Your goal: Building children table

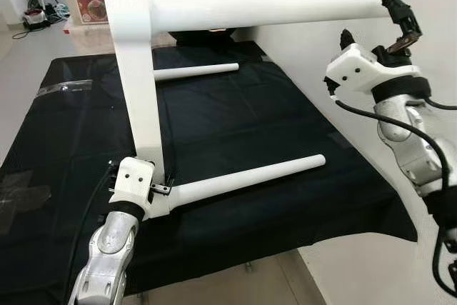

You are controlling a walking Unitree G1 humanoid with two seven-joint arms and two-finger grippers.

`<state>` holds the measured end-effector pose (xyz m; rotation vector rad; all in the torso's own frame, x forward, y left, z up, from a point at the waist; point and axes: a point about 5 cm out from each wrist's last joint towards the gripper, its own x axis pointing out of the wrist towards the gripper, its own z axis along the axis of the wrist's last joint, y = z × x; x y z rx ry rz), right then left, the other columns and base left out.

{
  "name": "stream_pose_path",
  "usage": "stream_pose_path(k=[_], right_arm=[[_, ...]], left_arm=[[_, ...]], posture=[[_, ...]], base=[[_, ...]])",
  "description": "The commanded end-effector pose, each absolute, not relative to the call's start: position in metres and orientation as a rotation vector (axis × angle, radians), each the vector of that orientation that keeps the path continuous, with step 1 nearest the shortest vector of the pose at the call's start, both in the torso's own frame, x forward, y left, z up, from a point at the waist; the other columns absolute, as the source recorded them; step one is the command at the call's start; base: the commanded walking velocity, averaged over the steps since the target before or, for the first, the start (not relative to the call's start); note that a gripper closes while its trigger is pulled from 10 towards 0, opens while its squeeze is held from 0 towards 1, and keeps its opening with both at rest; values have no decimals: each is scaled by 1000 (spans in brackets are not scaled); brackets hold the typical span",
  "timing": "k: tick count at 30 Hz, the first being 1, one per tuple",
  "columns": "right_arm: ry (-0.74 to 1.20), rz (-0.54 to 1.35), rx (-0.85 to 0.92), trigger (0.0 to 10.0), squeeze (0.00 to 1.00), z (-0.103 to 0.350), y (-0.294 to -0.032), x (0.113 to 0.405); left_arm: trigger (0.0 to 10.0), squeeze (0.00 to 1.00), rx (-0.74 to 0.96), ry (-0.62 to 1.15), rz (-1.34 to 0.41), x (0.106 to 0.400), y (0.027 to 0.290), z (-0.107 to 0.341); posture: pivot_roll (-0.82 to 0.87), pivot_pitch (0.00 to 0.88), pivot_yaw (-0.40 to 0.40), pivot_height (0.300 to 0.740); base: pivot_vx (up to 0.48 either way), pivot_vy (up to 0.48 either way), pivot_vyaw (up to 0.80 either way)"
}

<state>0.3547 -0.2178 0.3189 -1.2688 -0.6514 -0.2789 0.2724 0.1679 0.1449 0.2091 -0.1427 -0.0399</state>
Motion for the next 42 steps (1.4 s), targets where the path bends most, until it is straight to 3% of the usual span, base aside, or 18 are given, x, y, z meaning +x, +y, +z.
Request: stream_pose_path(k=[1, 8, 9, 14, 23, 27, 30, 32, 35, 38, 39, 42], right_arm=[[-685, -257, -1299, 10000, 0, 324, -213, 360], [-664, -222, -1339, 10000, 0, 326, -211, 374], [-635, -211, -1354, 0, 0, 327, -213, 379], [-489, -177, -1377, 0, 0, 322, -226, 394], [-454, -198, -1339, 0, 0, 321, -234, 397], [-439, -156, -1242, 0, 0, 309, -229, 399], [-340, -74, -1025, 0, 0, 277, -217, 403], [-320, -57, -989, 0, 0, 270, -214, 404], [-153, 5, -652, 0, 0, 224, -194, 405], [-102, 20, -564, 0, 0, 210, -189, 403], [-29, 58, -468, 0, 0, 190, -176, 400], [20, 85, -405, 0, 0, 176, -167, 397]], left_arm=[[10000, 0, 219, -144, -47, 276, 169, 147], [10000, 0, 225, -151, -50, 278, 168, 148], [10000, 0, 227, -154, -49, 279, 169, 150], [10000, 0, 237, -162, -39, 278, 173, 152], [10000, 0, 251, -152, -23, 276, 182, 152], [10000, 0, 346, -159, -23, 283, 200, 163], [10000, 0, 528, -212, 17, 302, 247, 213], [10000, 0, 554, -228, 33, 305, 257, 227], [10000, 0, 780, -358, 113, 309, 296, 323], [10000, 0, 836, -394, 142, 306, 303, 351], [10000, 0, 919, -458, 173, 306, 307, 393], [10000, 0, 971, -495, 201, 302, 310, 421]], posture=[[-27, 0, -59, 740], [-18, 0, -68, 740], [-18, 0, -68, 740], [-1, 0, -81, 740], [0, 0, -79, 740], [3, 0, -63, 740], [30, 0, -43, 740], [30, 0, -43, 740], [51, 0, -29, 740], [51, 0, -29, 740], [87, 0, -26, 740], [87, 0, -26, 740]], base=[[0, 0, 0], [0, 0, 0], [0, 0, 0], [0, 0, 0], [0, 0, 0], [0, 0, 0], [0, 0, 0], [0, 0, 0], [0, 0, 0], [0, 0, 0], [0, 0, 0], [0, 0, 0]])
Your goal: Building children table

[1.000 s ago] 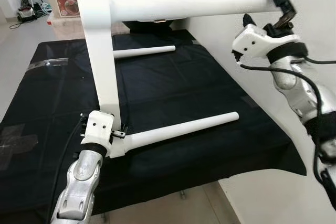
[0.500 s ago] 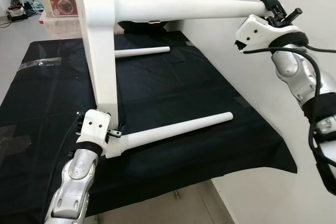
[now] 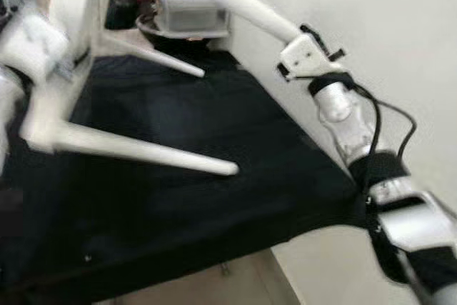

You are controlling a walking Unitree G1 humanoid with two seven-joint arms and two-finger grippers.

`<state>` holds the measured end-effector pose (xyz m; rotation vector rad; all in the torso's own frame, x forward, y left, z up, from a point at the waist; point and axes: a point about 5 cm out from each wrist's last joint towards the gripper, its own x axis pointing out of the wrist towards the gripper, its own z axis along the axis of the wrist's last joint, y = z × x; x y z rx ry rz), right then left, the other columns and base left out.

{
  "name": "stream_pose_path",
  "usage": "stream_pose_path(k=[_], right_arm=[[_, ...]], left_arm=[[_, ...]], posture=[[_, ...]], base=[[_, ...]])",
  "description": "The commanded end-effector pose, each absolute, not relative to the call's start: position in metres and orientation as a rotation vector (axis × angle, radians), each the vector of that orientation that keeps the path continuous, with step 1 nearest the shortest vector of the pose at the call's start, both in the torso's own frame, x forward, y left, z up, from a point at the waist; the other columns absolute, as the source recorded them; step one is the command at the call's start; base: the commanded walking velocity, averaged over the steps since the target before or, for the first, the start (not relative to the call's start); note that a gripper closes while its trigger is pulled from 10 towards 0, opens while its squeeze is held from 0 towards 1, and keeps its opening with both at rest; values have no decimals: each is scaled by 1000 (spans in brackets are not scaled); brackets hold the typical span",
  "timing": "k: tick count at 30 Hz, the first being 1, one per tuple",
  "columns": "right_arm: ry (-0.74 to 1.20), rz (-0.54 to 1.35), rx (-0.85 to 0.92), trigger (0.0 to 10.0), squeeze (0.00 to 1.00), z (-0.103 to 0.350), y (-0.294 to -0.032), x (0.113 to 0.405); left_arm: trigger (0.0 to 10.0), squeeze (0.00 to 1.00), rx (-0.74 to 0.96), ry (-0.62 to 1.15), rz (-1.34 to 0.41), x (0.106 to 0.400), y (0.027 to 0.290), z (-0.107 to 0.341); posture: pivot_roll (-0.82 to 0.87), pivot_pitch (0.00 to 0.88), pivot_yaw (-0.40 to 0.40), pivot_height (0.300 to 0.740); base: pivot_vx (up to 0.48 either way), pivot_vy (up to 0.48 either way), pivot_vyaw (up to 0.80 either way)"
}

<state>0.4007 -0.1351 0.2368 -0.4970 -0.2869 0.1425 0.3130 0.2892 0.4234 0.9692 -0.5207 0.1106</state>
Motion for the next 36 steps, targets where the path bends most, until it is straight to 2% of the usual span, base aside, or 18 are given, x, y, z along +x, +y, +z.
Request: stream_pose_path(k=[1, 4, 5, 7, 10, 12, 13, 14, 15, 17, 18, 19, 21, 22, 25, 29, 32, 36], right_arm=[[52, 113, -373, 0, 0, 164, -154, 393], [222, 173, -218, 0, 0, 122, -122, 374], [222, 173, -218, 0, 0, 122, -122, 374], [295, 225, -168, 0, 0, 105, -104, 360], [301, 249, -166, 0, 0, 102, -98, 354], [298, 336, -154, 0, 0, 103, -81, 343], [298, 336, -154, 0, 0, 103, -81, 343], [291, 384, -174, 0, 0, 104, -74, 340], [291, 384, -174, 0, 0, 104, -74, 340], [330, 444, -205, 0, 0, 102, -72, 334], [330, 444, -205, 0, 0, 102, -72, 334], [370, 449, -257, 9333, 0, 99, -77, 334], [380, 445, -274, 9333, 0, 98, -79, 334], [340, 413, -261, 10000, 1000, 104, -88, 336], [237, 306, -191, 10000, 1000, 121, -111, 338], [123, 242, -197, 10000, 1000, 140, -129, 327], [52, 260, -174, 10000, 1000, 153, -136, 310], [30, 279, -163, 10000, 1000, 157, -137, 304]], left_arm=[[10000, 0, 1039, -531, 211, 299, 308, 450], [10000, 0, 1225, -556, 272, 293, 296, 516], [10000, 0, 1225, -556, 272, 293, 296, 516], [10000, 0, 1255, -560, 256, 295, 283, 532], [10000, 0, 1263, -562, 230, 296, 278, 535], [10000, 0, 1274, -566, 80, 306, 260, 527], [10000, 0, 1274, -566, 80, 306, 260, 527], [10000, 0, 1300, -554, -41, 312, 249, 513], [10000, 0, 1300, -554, -41, 312, 249, 513], [10000, 0, 1410, -476, -385, 326, 225, 467], [10000, 0, 1410, -476, -385, 326, 225, 467], [10000, 0, 1460, -438, -524, 330, 217, 445], [10000, 0, 1469, -436, -536, 330, 216, 442], [10000, 0, 1472, -443, -547, 328, 215, 436], [10000, 0, 1477, -458, -555, 324, 216, 426], [10000, 0, 1486, -471, -531, 319, 218, 424], [10000, 0, 1484, -523, -513, 305, 217, 428], [10000, 0, 1483, -549, -507, 299, 216, 430]], posture=[[95, 0, -26, 740], [118, 0, -23, 740], [118, 0, -23, 740], [117, 0, -14, 740], [117, 0, -14, 740], [94, 0, -9, 740], [94, 0, -9, 740], [85, 0, -8, 740], [85, 0, -8, 740], [77, 0, -14, 740], [77, 0, -14, 740], [76, 0, -14, 740], [76, 0, -14, 740], [71, 0, -14, 740], [52, 0, -17, 740], [38, 0, -14, 740], [24, 0, -12, 740], [18, 0, -12, 740]], base=[[0, 0, 0], [0, 0, 0], [0, 0, 0], [0, 0, 0], [0, 0, 0], [0, 0, 0], [0, 0, 0], [0, 0, 0], [0, 0, 0], [0, 0, 0], [0, 0, 0], [0, 0, 0], [0, 0, 0], [0, 0, 0], [0, 0, 0], [0, 0, 0], [0, 0, 0], [0, 0, 0]])
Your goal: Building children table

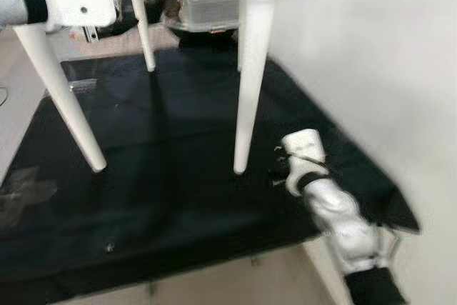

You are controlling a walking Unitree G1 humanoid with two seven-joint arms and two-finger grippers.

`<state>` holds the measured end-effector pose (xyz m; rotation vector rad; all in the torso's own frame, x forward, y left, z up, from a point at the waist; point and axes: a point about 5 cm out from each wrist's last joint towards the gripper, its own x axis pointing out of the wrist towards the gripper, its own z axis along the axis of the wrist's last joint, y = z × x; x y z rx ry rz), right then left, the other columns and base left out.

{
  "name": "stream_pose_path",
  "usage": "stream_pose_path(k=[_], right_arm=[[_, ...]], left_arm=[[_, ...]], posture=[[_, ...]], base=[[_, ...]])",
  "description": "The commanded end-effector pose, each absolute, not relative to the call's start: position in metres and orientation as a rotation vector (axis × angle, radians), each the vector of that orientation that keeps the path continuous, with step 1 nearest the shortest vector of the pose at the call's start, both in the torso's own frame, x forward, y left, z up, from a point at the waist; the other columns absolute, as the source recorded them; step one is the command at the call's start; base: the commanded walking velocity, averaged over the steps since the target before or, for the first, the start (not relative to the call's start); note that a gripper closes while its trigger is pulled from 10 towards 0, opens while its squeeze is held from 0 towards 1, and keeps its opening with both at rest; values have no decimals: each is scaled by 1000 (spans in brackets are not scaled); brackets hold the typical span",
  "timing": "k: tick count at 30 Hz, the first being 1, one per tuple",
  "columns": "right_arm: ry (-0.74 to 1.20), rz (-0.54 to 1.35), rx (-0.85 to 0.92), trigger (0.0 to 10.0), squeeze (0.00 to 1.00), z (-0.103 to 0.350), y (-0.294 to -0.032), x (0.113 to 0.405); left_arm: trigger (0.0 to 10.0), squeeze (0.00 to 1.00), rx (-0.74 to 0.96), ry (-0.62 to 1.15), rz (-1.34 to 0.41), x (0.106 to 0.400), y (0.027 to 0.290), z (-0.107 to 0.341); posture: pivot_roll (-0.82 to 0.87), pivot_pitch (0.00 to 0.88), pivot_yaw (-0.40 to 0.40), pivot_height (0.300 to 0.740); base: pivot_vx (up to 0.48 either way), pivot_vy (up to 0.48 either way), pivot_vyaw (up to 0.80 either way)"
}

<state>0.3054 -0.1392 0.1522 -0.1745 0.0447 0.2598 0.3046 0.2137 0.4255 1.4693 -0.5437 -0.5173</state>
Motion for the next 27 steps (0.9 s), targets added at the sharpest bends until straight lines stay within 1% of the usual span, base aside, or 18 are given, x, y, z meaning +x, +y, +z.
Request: stream_pose_path(k=[1, 4, 5, 8, 10, 11, 12, 13, 14, 16, 18, 19, 20, 21, 22, 24, 26, 27], right_arm=[[5, 314, -136, 10000, 1000, 159, -138, 296], [-6, 350, -126, 10000, 1000, 158, -140, 288], [-6, 350, -126, 10000, 1000, 158, -140, 288], [2, 320, -142, 10000, 1000, 157, -141, 294], [2, 320, -142, 10000, 1000, 157, -141, 294], [7, 296, -148, 10000, 0, 157, -142, 297], [10, 283, -155, 10000, 0, 157, -141, 302], [10, 283, -155, 10000, 0, 157, -141, 302], [9, 269, -158, 10000, 0, 159, -141, 304], [9, 269, -158, 10000, 0, 159, -141, 304], [4, 237, -155, 10000, 0, 163, -143, 309], [4, 225, -148, 10000, 0, 164, -145, 310], [4, 225, -148, 10000, 0, 164, -145, 310], [5, 221, -149, 10000, 0, 165, -146, 311], [5, 221, -149, 10000, 0, 165, -146, 311], [3, 219, -150, 10000, 0, 165, -146, 312], [3, 243, -142, 10000, 0, 164, -142, 311], [3, 243, -142, 10000, 0, 164, -142, 311]], left_arm=[[10000, 0, 1489, -605, -478, 288, 214, 433], [10000, 0, 1522, -748, -361, 263, 206, 438], [10000, 0, 1522, -748, -361, 263, 206, 438], [10000, 0, 1478, -831, -318, 250, 198, 435], [10000, 0, 1478, -831, -318, 250, 198, 435], [10000, 0, 1404, -848, -295, 245, 198, 425], [10000, 0, 1281, -771, -287, 247, 202, 396], [10000, 0, 1281, -771, -287, 247, 202, 396], [10000, 0, 1148, -662, -283, 249, 206, 359], [10000, 0, 1148, -662, -283, 249, 206, 359], [10000, 0, 886, -404, -240, 245, 212, 270], [10000, 0, 783, -330, -209, 240, 211, 242], [10000, 0, 783, -330, -209, 240, 211, 242], [10000, 0, 686, -267, -158, 237, 209, 221], [10000, 0, 686, -267, -158, 237, 209, 221], [10000, 0, 630, -232, -114, 235, 208, 209], [10000, 0, 498, -180, -34, 236, 202, 191], [10000, 0, 498, -180, -34, 236, 202, 191]], posture=[[7, 0, -14, 740], [15, 0, -26, 740], [15, 0, -26, 740], [24, 0, -40, 740], [24, 0, -40, 740], [41, 0, -56, 740], [50, 0, -55, 740], [50, 0, -55, 740], [57, 0, -57, 740], [57, 0, -57, 740], [55, 0, -65, 740], [55, 0, -65, 740], [55, 0, -65, 740], [59, 0, -70, 740], [59, 0, -70, 740], [57, 0, -70, 740], [58, 0, -69, 740], [58, 0, -69, 740]], base=[[0, 0, 0], [0, 0, 0], [0, 0, 0], [0, 0, 0], [0, 0, 0], [0, 0, 0], [0, 0, 0], [0, 0, 0], [0, 0, 0], [0, 0, 0], [0, 0, 0], [0, 0, 0], [0, 0, 0], [0, 0, 0], [0, 0, 0], [0, 0, 0], [0, 0, 0], [0, 0, 0]])
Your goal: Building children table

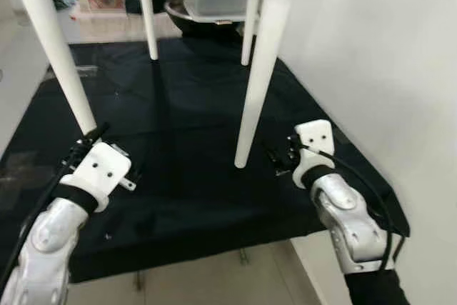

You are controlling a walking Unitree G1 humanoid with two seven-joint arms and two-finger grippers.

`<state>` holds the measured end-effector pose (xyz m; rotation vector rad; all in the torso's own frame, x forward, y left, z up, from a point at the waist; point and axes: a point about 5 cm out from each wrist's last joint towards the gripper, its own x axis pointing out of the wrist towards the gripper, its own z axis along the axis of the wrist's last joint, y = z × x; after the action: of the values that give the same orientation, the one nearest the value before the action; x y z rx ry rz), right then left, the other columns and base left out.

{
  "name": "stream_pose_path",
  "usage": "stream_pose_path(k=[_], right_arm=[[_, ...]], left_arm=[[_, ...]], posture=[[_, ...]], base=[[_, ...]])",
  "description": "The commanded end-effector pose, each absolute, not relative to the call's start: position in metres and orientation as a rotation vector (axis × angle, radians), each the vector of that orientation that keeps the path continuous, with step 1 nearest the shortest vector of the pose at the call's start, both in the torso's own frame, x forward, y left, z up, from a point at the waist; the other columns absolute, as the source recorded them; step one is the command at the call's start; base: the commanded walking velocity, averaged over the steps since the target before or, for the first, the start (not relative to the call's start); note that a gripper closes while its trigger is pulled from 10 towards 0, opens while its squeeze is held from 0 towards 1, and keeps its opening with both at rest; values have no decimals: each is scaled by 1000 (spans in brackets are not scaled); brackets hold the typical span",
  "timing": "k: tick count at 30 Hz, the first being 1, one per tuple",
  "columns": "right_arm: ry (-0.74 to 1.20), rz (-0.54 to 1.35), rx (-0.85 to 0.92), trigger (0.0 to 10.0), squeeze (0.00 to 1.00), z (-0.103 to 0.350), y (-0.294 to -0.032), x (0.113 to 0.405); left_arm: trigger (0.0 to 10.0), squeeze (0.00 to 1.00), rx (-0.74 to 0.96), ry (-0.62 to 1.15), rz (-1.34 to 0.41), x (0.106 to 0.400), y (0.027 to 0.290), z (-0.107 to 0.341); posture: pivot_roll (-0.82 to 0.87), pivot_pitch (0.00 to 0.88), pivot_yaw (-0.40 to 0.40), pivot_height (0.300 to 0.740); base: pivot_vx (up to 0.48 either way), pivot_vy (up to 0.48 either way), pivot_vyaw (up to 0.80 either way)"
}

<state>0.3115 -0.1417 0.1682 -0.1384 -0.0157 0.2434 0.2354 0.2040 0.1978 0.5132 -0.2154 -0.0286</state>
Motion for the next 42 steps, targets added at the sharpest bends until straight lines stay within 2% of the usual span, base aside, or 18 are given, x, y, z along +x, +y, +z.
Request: stream_pose_path(k=[1, 5, 14, 32, 37, 42], right_arm=[[7, 256, -137, 10000, 0, 163, -140, 310], [16, 280, -133, 10000, 0, 160, -136, 308], [26, 304, -138, 10000, 0, 157, -135, 306], [71, 298, -174, 10000, 0, 152, -139, 298], [71, 308, -200, 10000, 0, 152, -136, 298], [70, 309, -232, 10000, 0, 152, -134, 301]], left_arm=[[10000, 0, 460, -160, -23, 235, 198, 186], [10000, 0, 408, -126, -11, 234, 194, 180], [10000, 0, 320, -39, 28, 222, 183, 170], [10000, 0, 311, 9, 43, 216, 174, 164], [10000, 0, 348, 32, 69, 215, 176, 159], [10000, 0, 342, 51, 132, 216, 183, 157]], posture=[[58, 0, -67, 740], [54, 0, -62, 740], [46, 0, -58, 740], [30, 0, -58, 740], [30, 0, -57, 740], [30, 0, -56, 740]], base=[[0, 0, 0], [-163, 0, 0], [-480, 0, 0], [-480, 0, 0], [0, 0, 0], [0, 0, 800]])
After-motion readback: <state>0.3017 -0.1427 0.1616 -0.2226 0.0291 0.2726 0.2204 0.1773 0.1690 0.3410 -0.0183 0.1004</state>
